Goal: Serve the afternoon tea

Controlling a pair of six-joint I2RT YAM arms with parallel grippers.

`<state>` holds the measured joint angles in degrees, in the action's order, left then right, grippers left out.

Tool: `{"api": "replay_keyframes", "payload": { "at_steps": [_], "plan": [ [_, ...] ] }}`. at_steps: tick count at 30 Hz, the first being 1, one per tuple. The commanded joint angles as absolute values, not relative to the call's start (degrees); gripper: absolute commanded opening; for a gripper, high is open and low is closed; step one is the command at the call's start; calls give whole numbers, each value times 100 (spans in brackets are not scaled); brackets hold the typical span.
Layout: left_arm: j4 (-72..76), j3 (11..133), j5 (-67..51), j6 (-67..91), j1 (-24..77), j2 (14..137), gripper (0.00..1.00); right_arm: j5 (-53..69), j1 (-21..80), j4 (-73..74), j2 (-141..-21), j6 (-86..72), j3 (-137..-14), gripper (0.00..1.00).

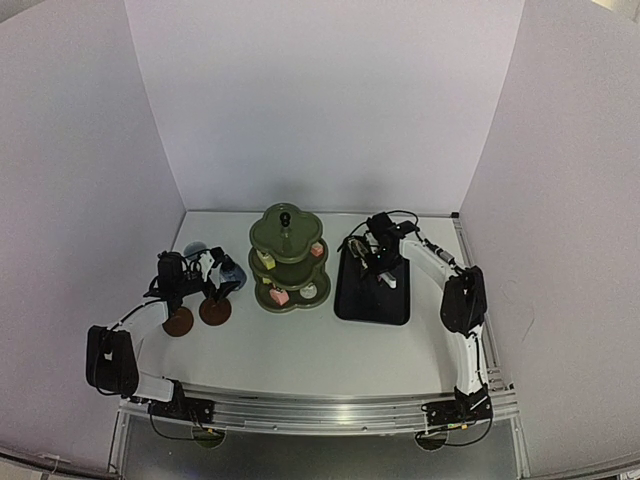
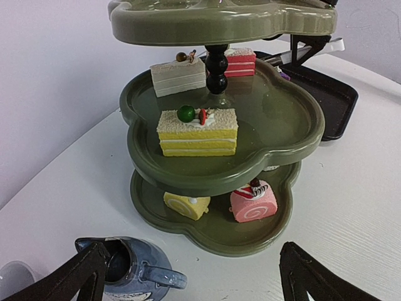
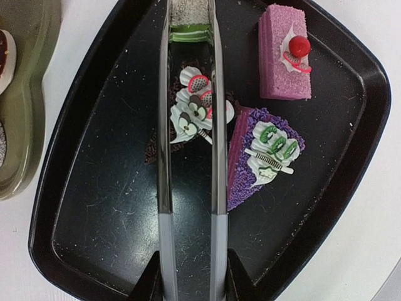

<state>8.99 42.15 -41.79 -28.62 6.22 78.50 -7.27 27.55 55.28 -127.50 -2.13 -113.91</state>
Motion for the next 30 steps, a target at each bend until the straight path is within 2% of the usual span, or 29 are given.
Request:
{"api": "replay_keyframes", "payload": {
  "at_steps": [1, 15, 23, 30],
  "plan": [
    [882, 4263, -4096, -2850, 639, 7681, 96, -740, 2746, 5516, -12231, -180, -11599, 0],
    [967, 4259, -4165, -2732, 646, 7675, 96, -583, 3050, 5974, -10218, -301, -10706, 0],
    [938, 4271, -4209, -2737, 645, 7670, 96, -280, 3909, 6281, -9312, -405, -10084, 0],
    [987, 4271, -4306, -2698, 648, 7669, 96, -53, 4333, 6337, -8996, -571, -9919, 0]
  ]
}}
